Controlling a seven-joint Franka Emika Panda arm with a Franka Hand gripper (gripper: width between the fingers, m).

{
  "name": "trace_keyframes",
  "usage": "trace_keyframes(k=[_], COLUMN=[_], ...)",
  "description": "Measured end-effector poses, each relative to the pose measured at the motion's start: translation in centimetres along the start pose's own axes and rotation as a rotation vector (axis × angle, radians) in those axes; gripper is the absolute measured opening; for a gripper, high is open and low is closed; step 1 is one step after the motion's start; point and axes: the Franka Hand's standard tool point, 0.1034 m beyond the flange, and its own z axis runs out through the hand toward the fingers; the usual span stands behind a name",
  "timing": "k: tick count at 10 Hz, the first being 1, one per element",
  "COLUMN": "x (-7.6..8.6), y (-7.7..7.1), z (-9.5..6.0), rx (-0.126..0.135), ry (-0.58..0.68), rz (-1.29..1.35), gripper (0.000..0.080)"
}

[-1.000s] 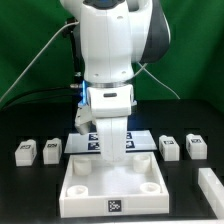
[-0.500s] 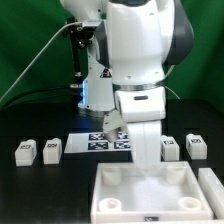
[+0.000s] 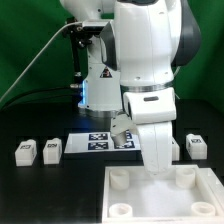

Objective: Assemble one leg

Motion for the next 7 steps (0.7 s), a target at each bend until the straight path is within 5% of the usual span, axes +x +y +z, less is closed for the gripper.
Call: trace_keyframes(k=[3,5,6,7], x=[-0.1,-0.14,-0.17,-0.19], y=[0.0,0.0,0.0,0.0], z=[0.01,0.01,0.01,0.01], rx=[0.0,0.0,0.0,0.0], ry=[0.0,0.0,0.0,0.0], rz=[0.007,0.009,0.009,0.01], gripper=[0.0128,0.0475,0.0475,0.0615])
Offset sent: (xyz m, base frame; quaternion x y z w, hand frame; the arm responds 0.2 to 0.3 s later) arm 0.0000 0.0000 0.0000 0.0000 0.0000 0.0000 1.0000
